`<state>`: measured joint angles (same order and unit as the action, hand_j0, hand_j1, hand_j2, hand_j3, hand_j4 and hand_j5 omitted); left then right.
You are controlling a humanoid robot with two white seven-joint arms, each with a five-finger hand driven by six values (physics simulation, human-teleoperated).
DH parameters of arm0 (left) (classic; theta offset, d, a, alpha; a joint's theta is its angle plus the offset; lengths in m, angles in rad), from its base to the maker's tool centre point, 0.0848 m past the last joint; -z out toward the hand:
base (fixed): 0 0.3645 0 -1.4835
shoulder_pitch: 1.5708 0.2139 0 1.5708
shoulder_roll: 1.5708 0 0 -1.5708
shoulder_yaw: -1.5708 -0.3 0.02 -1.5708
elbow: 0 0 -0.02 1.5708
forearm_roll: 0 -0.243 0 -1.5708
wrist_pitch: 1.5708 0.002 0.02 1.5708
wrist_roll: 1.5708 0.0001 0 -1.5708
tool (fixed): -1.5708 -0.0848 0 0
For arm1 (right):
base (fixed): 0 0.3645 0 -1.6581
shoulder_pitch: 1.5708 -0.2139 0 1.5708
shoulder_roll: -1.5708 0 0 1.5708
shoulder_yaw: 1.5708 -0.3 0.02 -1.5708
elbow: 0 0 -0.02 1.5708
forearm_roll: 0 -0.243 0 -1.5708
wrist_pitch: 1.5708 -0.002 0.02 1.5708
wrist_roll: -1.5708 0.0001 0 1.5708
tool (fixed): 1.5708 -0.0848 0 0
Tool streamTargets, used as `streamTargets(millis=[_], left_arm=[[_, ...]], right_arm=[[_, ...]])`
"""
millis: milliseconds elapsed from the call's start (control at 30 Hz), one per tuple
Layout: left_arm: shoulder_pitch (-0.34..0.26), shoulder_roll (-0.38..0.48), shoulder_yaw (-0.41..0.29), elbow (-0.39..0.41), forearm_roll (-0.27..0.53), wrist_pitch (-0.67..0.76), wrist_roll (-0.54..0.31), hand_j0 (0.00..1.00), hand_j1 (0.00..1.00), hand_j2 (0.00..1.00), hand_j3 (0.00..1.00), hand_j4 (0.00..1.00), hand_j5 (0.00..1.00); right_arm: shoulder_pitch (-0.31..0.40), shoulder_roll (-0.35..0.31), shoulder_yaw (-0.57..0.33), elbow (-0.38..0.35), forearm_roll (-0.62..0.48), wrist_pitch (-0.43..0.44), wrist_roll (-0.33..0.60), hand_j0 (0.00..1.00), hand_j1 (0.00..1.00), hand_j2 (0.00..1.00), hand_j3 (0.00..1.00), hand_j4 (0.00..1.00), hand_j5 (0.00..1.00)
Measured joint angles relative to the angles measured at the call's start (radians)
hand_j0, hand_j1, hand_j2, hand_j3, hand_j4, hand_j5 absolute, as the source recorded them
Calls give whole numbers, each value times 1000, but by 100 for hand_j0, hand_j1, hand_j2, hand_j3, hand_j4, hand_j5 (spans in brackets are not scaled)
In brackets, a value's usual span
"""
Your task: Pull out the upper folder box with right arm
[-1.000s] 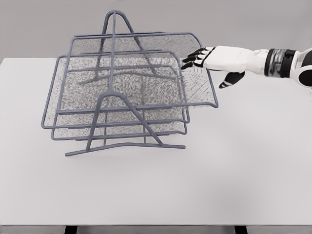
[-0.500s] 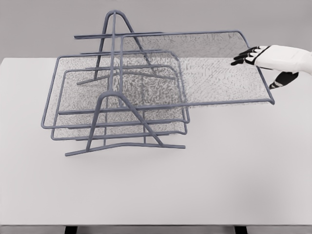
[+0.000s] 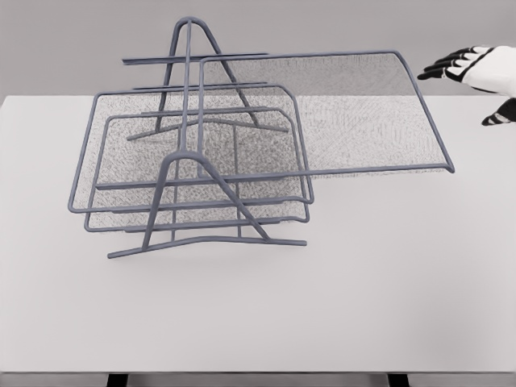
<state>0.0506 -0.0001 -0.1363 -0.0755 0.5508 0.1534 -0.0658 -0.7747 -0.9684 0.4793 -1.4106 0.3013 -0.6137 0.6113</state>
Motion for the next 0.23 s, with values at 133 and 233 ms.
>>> streamTargets(millis=[133,233], left_arm=[[0,0,0,0,0,0,0,100,100,100,100,100,100],[3,0,0,0,0,1,0,100,100,100,100,100,100]], right_arm=[[-5,-45,36,-167,-108,0,0,100,100,100,100,100,100],[3,-33,50,-231,-152,0,0,100,100,100,100,100,100]])
